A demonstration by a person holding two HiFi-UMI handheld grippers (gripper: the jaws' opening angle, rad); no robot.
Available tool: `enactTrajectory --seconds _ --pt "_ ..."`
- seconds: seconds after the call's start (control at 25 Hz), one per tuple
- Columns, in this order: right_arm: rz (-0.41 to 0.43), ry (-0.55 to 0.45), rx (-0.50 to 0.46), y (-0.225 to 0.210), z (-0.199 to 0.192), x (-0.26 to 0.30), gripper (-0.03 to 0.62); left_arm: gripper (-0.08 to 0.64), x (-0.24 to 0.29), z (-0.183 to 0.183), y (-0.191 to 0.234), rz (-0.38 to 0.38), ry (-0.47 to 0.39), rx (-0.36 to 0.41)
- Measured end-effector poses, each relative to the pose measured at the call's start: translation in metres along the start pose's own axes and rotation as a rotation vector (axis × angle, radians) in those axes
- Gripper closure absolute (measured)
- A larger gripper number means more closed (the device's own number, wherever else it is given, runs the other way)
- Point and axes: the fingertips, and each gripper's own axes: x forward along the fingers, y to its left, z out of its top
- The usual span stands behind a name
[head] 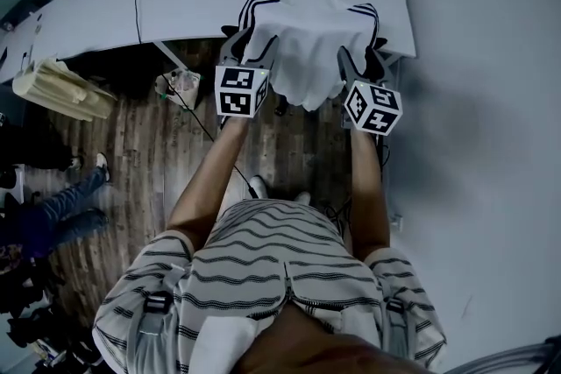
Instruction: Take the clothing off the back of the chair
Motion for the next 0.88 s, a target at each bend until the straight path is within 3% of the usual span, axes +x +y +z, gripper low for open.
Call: enactTrajectory --seconds 0.88 --pt "-0.029 0.019 -0.026 -0.029 0.004 0.035 0.304 0.336 0.033 -0.005 0.012 -0.014 0.048 -0.006"
